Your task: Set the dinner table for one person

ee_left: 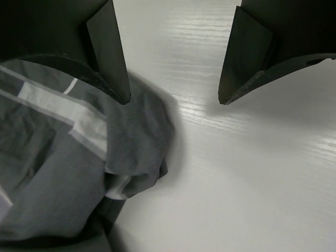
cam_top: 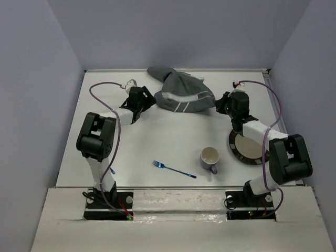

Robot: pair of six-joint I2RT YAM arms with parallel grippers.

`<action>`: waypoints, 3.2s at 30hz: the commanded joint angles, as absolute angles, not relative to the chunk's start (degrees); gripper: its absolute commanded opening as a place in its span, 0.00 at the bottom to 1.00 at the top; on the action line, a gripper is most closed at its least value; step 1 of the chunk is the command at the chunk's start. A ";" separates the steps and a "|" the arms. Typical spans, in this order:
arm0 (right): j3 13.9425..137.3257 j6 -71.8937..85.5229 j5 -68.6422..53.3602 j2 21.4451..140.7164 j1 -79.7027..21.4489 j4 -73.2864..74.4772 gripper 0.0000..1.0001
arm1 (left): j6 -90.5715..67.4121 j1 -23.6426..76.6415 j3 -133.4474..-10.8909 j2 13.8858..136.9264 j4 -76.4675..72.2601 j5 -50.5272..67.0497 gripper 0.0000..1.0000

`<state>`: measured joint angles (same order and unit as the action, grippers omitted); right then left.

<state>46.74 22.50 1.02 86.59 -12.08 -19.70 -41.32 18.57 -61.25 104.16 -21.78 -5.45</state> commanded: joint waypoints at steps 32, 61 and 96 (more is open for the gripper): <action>53.62 24.96 -9.67 84.46 -12.22 -20.30 0.00 | -24.08 16.00 -69.56 84.31 -25.13 -14.15 0.74; 44.82 23.64 -8.00 79.63 -13.27 -18.81 0.00 | -57.38 12.04 -29.80 86.92 -35.95 -12.74 0.71; 45.52 24.35 -7.74 77.87 -13.27 -18.11 0.00 | -55.55 11.95 -36.21 87.73 -37.44 -10.37 0.00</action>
<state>44.88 25.04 -8.97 80.66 -12.84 -17.37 -58.52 12.14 -33.58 94.11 -34.81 -10.22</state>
